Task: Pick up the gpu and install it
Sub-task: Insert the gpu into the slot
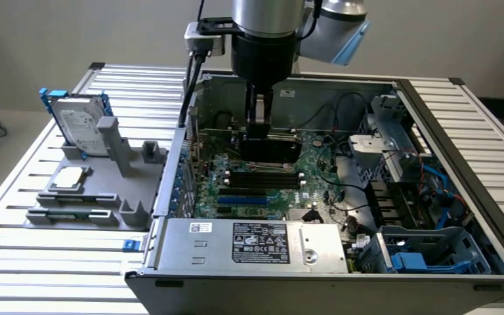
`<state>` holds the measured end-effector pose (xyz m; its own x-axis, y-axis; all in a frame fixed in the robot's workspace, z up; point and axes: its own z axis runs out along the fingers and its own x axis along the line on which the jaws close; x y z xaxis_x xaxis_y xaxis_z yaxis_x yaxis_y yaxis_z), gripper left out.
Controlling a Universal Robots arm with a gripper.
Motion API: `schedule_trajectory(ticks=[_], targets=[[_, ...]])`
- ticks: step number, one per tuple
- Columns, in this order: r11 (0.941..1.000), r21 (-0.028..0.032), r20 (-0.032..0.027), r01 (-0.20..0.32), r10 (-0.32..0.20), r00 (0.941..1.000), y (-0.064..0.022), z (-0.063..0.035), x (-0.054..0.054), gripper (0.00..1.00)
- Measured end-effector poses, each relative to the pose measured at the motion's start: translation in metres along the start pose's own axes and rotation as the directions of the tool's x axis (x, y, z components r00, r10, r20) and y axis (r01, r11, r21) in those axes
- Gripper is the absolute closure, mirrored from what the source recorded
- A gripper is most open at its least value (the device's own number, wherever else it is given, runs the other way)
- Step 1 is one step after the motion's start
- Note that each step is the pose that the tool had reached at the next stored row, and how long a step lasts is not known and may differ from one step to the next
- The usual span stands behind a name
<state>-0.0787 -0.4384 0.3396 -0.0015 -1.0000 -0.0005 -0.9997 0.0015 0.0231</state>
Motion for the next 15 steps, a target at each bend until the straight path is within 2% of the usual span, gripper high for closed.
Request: schedule_trajectory(ticks=[10,15], targets=[[1.0000,0.0000,0.0004,0.000,0.000,1.0000,0.0013,0.0004,0.002,0.74],[1.0000,0.0000,0.0011,0.000,0.000,1.0000,0.0018,0.0007,0.014,0.74]])
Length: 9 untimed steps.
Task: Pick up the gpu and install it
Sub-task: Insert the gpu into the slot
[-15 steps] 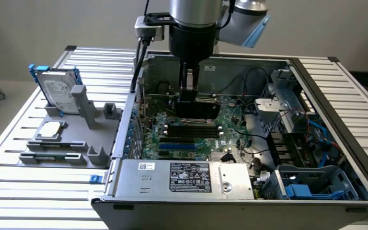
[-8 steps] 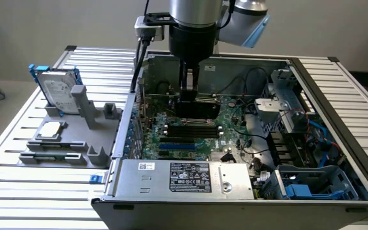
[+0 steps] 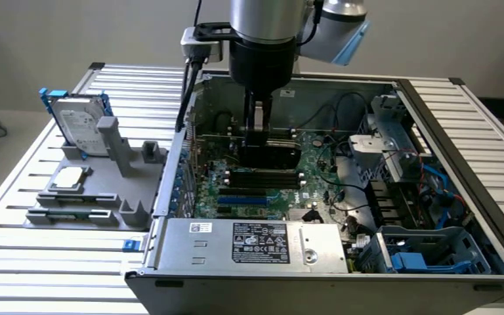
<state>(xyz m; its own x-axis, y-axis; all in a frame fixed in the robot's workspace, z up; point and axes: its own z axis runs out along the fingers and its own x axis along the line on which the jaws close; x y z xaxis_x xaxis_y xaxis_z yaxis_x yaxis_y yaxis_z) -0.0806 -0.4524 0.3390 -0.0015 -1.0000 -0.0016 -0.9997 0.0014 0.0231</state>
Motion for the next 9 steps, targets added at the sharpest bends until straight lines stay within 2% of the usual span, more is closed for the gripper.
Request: schedule_trajectory(ticks=[5,9], targets=[[1.0000,0.0000,0.0000,0.000,0.000,1.0000,0.0000,0.0005,0.0027,0.74],[1.0000,0.0019,0.0002,0.000,0.000,1.0000,0.0001,0.0061,0.0027,0.74]])
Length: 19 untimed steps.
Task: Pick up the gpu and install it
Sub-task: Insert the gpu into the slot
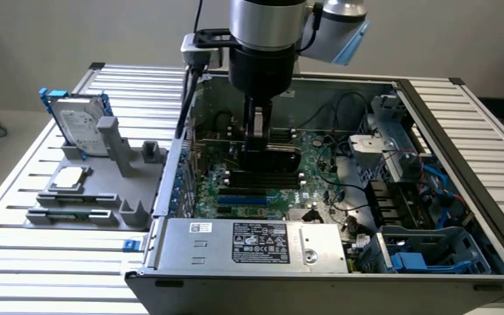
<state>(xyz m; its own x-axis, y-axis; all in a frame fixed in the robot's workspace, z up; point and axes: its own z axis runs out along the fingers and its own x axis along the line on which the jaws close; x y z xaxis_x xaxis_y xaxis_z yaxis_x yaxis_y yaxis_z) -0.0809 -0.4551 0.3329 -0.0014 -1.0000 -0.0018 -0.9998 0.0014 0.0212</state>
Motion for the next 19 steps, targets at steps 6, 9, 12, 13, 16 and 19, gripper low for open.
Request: schedule_trajectory(ticks=[6,9,12,13,16,19], targets=[[1.0000,0.0061,0.0007,0.000,0.000,1.0000,0.0027,0.0112,0.000,0.74],[1.0000,0.0064,0.0014,0.000,0.000,1.0000,0.0036,0.0164,0.000,0.74],[1.0000,0.0063,0.0020,0.000,0.000,1.0000,0.0040,0.0211,0.000,0.74],[1.0000,0.0062,0.0020,0.000,0.000,1.0000,0.0042,0.0224,0.000,0.74],[1.0000,0.0063,0.0022,0.000,0.000,1.0000,0.0052,0.0262,0.000,0.74],[1.0000,0.0063,0.0023,0.000,0.000,1.0000,0.0063,0.0298,0.000,0.74]])
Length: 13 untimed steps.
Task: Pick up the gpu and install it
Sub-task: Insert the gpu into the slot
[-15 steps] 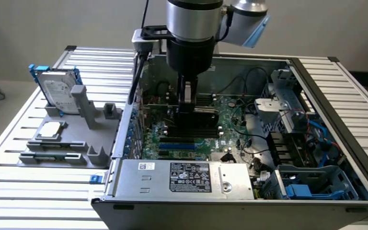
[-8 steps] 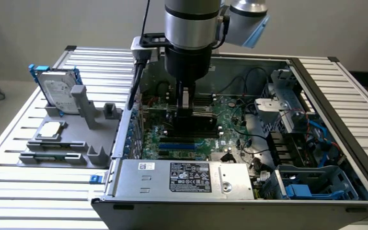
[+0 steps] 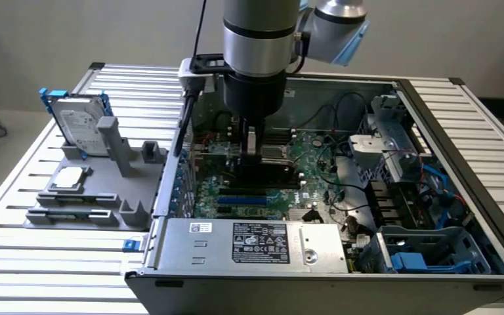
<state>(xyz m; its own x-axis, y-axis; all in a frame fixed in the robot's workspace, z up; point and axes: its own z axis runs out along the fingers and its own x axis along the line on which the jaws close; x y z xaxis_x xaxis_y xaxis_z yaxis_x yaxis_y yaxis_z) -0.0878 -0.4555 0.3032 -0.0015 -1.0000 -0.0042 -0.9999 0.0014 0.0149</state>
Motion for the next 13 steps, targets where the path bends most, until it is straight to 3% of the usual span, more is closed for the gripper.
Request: schedule_trajectory(ticks=[13], targets=[[1.0000,0.0000,0.0041,0.001,-0.001,1.0000,0.0021,0.0078,0.0055,0.74]])
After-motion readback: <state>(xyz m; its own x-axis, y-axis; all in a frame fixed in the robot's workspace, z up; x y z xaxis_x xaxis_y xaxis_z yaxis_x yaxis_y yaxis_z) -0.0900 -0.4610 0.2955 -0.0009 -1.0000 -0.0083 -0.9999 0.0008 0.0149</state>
